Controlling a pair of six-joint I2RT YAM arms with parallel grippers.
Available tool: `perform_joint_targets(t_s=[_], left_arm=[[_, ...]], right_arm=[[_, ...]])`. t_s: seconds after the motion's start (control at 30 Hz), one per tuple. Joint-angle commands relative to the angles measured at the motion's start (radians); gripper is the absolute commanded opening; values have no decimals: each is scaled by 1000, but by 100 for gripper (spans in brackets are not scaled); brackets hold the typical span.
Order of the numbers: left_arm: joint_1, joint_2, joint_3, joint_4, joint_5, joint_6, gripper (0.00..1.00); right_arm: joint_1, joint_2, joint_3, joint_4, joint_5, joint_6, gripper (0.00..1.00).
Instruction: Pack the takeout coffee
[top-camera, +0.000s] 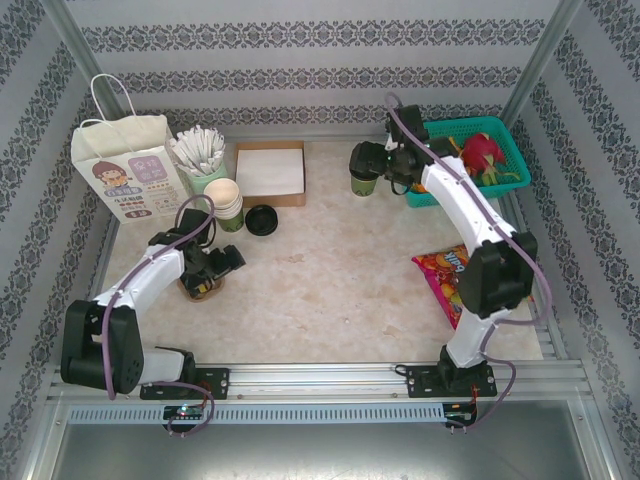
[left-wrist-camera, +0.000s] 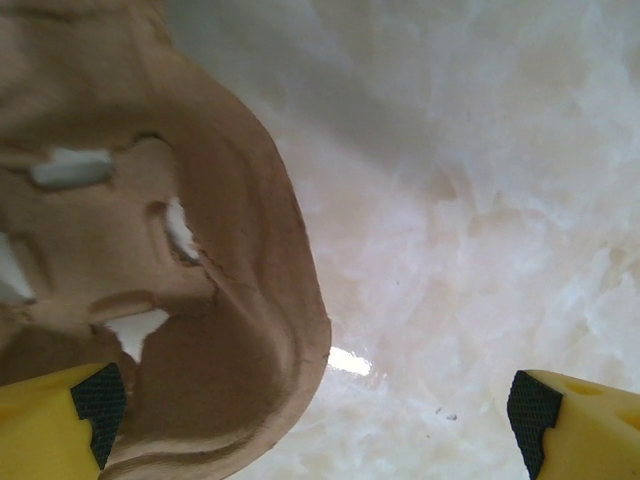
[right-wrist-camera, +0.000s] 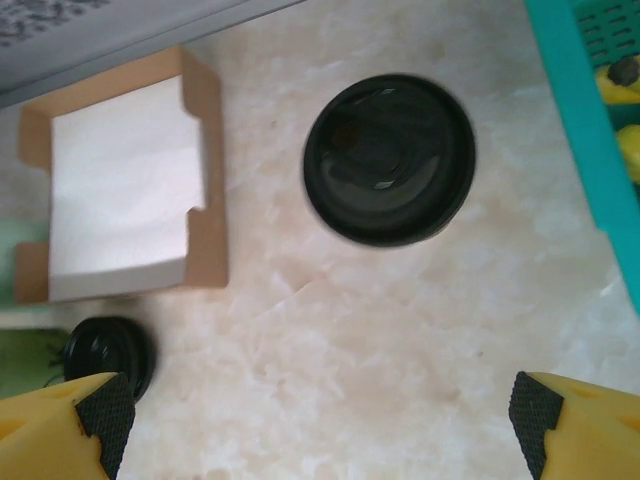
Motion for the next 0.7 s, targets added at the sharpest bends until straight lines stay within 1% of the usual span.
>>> perform_joint_targets(t_s=[0.0,0.13,0.2,0.3,0.4,0.47,0.57,0.67], left_arm=[[-18,27,-11,68,87,4,99],[-80,29,-20,99,140,-54,100],[-130,35,-28,127,172,-113,100],[-238,53,-24,197,206,-207,100],[-347,111,33,281,223,-267,100],[-399,184,108,285,249,-251,100],[-461,274,252,177,247,-162,100],[-489,224,295,164,227,-102,100]], right_arm=[[46,-59,-105,46,36,-26,98],[86,-135,-203,48,64,-15,98],[99,-174,-258,52,91,-4,98],[127,-227,-337,66,169,15,98],[132,-269,-424,115,182,50,98],[132,-290,-464,129,208,69,98],[128,-321,-514,144,263,86,98],[132,-336,-556,163,256,110,98]])
